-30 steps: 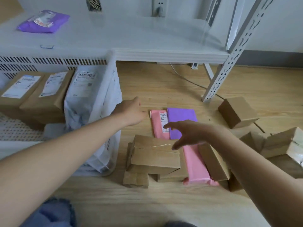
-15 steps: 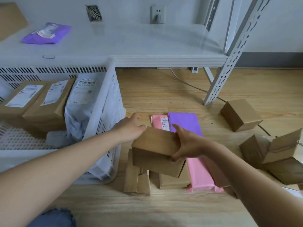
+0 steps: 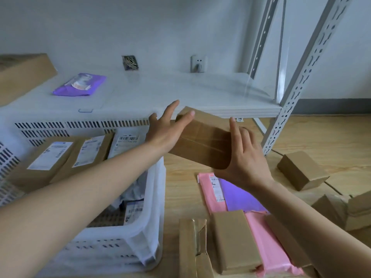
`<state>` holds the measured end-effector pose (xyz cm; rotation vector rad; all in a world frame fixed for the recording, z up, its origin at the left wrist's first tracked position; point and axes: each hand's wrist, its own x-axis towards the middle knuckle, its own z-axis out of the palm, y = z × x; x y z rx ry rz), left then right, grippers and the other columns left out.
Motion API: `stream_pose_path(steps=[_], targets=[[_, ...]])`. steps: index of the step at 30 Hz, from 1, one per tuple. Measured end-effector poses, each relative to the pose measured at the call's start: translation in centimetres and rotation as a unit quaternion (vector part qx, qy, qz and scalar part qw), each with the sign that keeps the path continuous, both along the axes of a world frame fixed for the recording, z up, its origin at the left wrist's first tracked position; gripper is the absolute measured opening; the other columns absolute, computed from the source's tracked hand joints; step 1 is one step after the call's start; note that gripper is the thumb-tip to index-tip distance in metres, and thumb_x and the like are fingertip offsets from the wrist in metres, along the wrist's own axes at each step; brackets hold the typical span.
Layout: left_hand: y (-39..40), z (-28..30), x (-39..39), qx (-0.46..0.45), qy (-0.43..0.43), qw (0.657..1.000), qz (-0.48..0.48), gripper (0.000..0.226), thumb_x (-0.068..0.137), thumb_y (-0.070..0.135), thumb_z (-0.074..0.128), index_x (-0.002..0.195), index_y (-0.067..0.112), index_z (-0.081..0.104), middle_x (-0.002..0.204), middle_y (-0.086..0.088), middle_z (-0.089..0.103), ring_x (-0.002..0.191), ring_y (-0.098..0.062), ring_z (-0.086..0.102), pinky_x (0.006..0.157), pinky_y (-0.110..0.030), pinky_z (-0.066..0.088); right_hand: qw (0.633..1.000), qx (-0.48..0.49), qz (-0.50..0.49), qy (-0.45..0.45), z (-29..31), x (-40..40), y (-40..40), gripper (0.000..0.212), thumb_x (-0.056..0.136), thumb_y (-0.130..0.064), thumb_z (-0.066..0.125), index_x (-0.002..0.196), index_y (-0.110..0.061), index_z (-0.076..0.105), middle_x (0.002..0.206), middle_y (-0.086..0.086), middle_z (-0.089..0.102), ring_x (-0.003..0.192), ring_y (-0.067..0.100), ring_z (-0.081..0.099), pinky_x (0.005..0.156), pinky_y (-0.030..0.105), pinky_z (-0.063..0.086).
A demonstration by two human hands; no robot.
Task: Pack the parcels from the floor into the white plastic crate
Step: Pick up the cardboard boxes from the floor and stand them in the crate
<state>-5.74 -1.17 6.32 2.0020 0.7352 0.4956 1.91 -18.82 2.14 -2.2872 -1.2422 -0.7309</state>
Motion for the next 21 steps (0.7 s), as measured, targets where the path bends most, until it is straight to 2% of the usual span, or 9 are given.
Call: stream_pose_path(steps=[3, 6, 9, 11, 13, 15, 17, 19, 21], targets=[[2.4, 1.0, -0.9, -0.051, -0.059, 0.997, -0.008, 0.062, 0.068, 0.068, 0.045, 0.128, 0.060, 0.031, 0.144, -0.006, 0.030, 0.127, -0.025, 0.040, 0.099, -0.037, 0.036, 0.994, 0.052, 0.006, -0.092, 0.9, -1.1, 2.4, 0.102, 0.046, -0.021, 0.082, 0.131, 0.000, 0.030, 0.105, 0.024, 0.060, 0.099, 0.048, 0.056, 0.076, 0.054, 0.051], [4.6, 1.8, -2.5, 0.009, -0.122, 0.992, 0.028, 0.058, 0.067, 0.060, 0.045, 0.124, 0.051, 0.045, 0.143, -0.009, 0.030, 0.116, -0.021, 0.046, 0.085, -0.026, 0.035, 0.992, 0.075, 0.052, -0.088, 1.6, -2.2, 4.7, 0.101, 0.047, -0.026, 0.084, 0.131, -0.016, 0.028, 0.121, 0.013, 0.042, 0.114, 0.038, 0.041, 0.084, 0.056, 0.046], [7.6, 2.1, -4.4, 0.031, -0.135, 0.990, 0.037, 0.056, 0.065, 0.059, 0.045, 0.121, 0.053, 0.045, 0.145, -0.007, 0.024, 0.106, -0.013, 0.039, 0.083, -0.025, 0.030, 0.992, 0.082, 0.094, 0.006, 2.6, -3.5, 6.8, 0.107, 0.048, -0.034, 0.087, 0.135, -0.022, 0.025, 0.129, 0.018, 0.038, 0.118, 0.036, 0.036, 0.092, 0.059, 0.040], [9.9, 2.2, -5.6, 0.024, -0.139, 0.989, 0.048, 0.057, 0.065, 0.059, 0.046, 0.122, 0.056, 0.041, 0.145, -0.006, 0.022, 0.110, -0.014, 0.037, 0.086, -0.028, 0.029, 0.986, 0.083, 0.116, 0.087, 3.4, -4.3, 8.3, 0.108, 0.052, -0.045, 0.081, 0.140, -0.024, 0.022, 0.134, 0.022, 0.038, 0.124, 0.039, 0.038, 0.098, 0.059, 0.036], [12.1, 2.2, -6.9, 0.010, -0.151, 0.987, 0.048, 0.059, 0.067, 0.058, 0.046, 0.125, 0.055, 0.039, 0.143, -0.006, 0.024, 0.116, -0.018, 0.038, 0.089, -0.030, 0.031, 0.967, 0.102, 0.137, 0.190, 4.2, -5.1, 9.9, 0.104, 0.057, -0.059, 0.072, 0.138, -0.033, 0.013, 0.140, 0.007, 0.032, 0.133, 0.028, 0.030, 0.108, 0.048, 0.029], [13.9, 2.4, -8.1, 0.005, -0.166, 0.985, 0.038, 0.061, 0.066, 0.056, 0.045, 0.127, 0.052, 0.039, 0.135, -0.002, 0.029, 0.113, -0.017, 0.038, 0.090, -0.032, 0.032, 0.925, 0.138, 0.149, 0.320, 5.1, -5.9, 11.9, 0.099, 0.058, -0.065, 0.066, 0.136, -0.047, 0.009, 0.141, -0.011, 0.024, 0.137, 0.010, 0.021, 0.108, 0.032, 0.021], [15.7, 2.7, -9.4, -0.005, -0.183, 0.982, 0.034, 0.067, 0.061, 0.057, 0.046, 0.127, 0.047, 0.041, 0.131, -0.003, 0.034, 0.115, -0.019, 0.042, 0.091, -0.033, 0.034, 0.859, 0.189, 0.168, 0.445, 5.8, -6.2, 14.0, 0.091, 0.061, -0.065, 0.058, 0.138, -0.051, 0.011, 0.144, -0.017, 0.023, 0.137, 0.006, 0.020, 0.107, 0.032, 0.020], [17.4, 3.0, -10.4, -0.026, -0.194, 0.980, 0.032, 0.073, 0.055, 0.059, 0.045, 0.126, 0.043, 0.042, 0.133, -0.012, 0.040, 0.118, -0.025, 0.044, 0.091, -0.033, 0.036, 0.754, 0.254, 0.166, 0.582, 5.9, -6.2, 16.2, 0.080, 0.071, -0.063, 0.054, 0.140, -0.044, 0.020, 0.142, -0.012, 0.037, 0.132, 0.020, 0.038, 0.103, 0.044, 0.033], [18.7, 3.2, -11.3, -0.049, -0.194, 0.980, 0.019, 0.073, 0.053, 0.059, 0.045, 0.125, 0.044, 0.042, 0.134, -0.023, 0.040, 0.121, -0.033, 0.043, 0.096, -0.041, 0.036, 0.640, 0.275, 0.143, 0.703, 5.4, -6.7, 18.0, 0.062, 0.078, -0.064, 0.046, 0.130, -0.031, 0.046, 0.116, 0.000, 0.061, 0.104, 0.028, 0.061, 0.079, 0.047, 0.050]])
